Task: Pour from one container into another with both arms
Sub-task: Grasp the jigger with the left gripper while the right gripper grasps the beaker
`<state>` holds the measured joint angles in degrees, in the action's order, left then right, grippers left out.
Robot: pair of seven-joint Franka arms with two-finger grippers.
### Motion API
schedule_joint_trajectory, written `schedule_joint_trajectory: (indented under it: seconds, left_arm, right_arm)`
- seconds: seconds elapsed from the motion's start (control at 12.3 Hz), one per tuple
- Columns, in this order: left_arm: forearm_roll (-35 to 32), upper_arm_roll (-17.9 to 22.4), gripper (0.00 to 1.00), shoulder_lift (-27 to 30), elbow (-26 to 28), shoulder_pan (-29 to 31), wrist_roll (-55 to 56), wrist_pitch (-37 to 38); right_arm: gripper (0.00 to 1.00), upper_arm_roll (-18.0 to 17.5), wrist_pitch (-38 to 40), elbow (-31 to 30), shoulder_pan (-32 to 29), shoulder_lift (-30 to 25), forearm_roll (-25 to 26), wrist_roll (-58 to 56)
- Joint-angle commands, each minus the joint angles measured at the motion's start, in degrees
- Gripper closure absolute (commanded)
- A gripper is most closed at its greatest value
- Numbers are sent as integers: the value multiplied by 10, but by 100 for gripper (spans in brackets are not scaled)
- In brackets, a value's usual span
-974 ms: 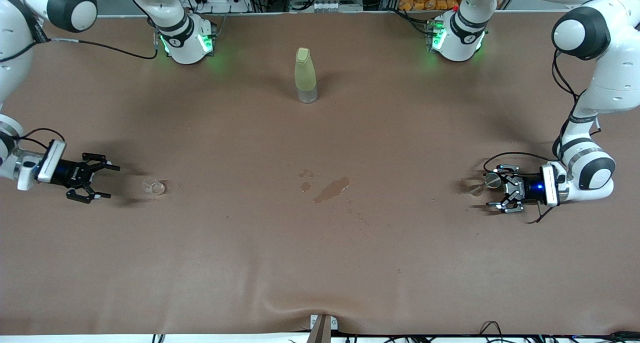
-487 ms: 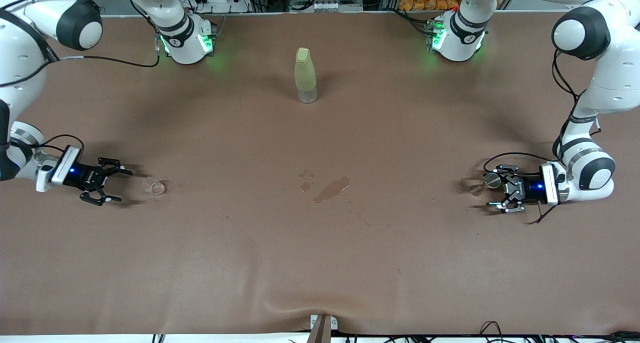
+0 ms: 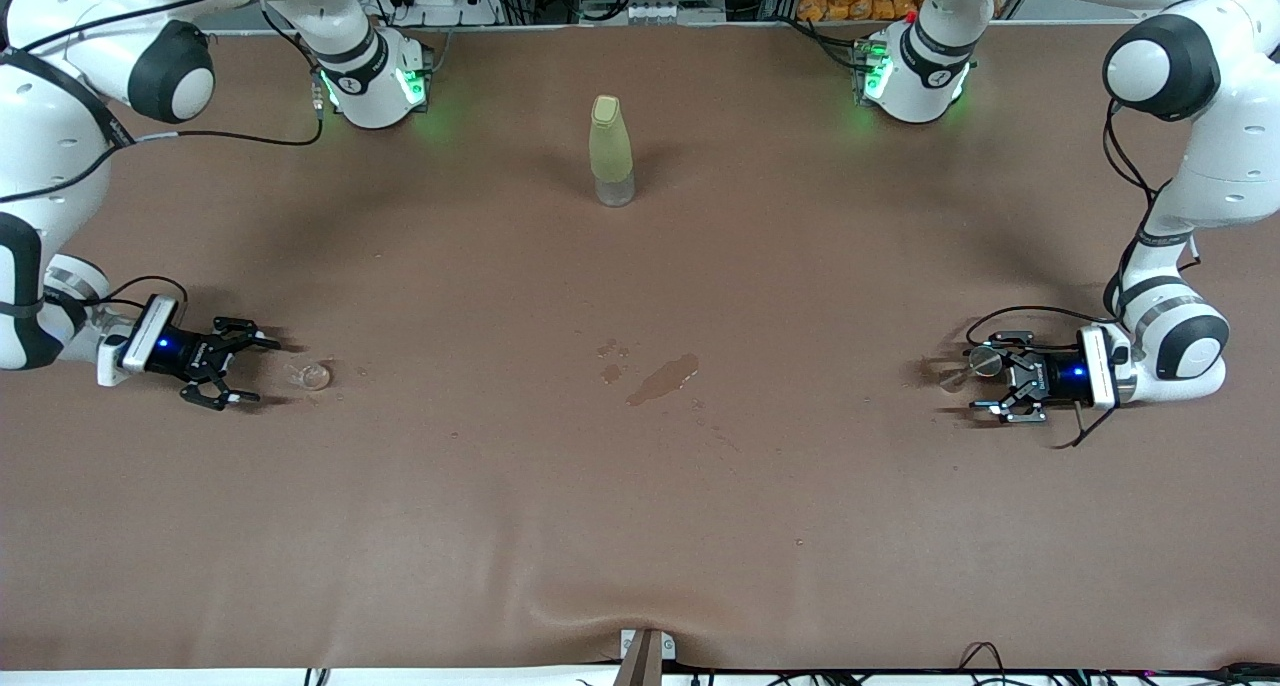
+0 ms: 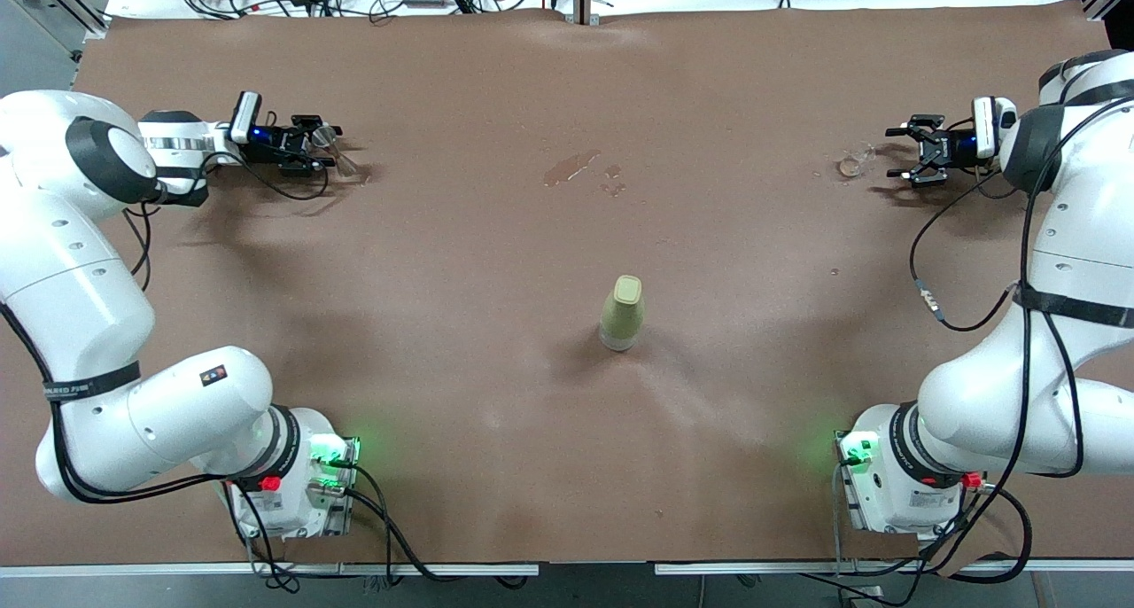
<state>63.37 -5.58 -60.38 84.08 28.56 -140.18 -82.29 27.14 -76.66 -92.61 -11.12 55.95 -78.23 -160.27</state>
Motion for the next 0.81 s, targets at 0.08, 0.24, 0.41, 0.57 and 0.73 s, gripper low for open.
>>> schedule_joint_trajectory:
  seconds: [0.08,0.24,0.41,0.57,0.73]
  left_arm:
    - [13,-1,38,-8,-4,2,-15,9]
    - [13,-1,55,-9,-2,2,-15,9]
    - [13,-1,58,-9,-1,2,-15,9]
    - [13,-1,74,-7,-1,1,-12,9]
    - [13,-1,100,-4,-1,2,-11,9]
  right_arm:
    - [0,-8,26,10,-20,32,-11,-133]
    - [0,-12,33,10,-22,46,-31,-152]
    - [0,-13,39,12,-24,60,-33,-163]
    - [0,-20,39,13,-28,64,-43,-167]
    - [0,-31,39,12,-28,67,-45,-167]
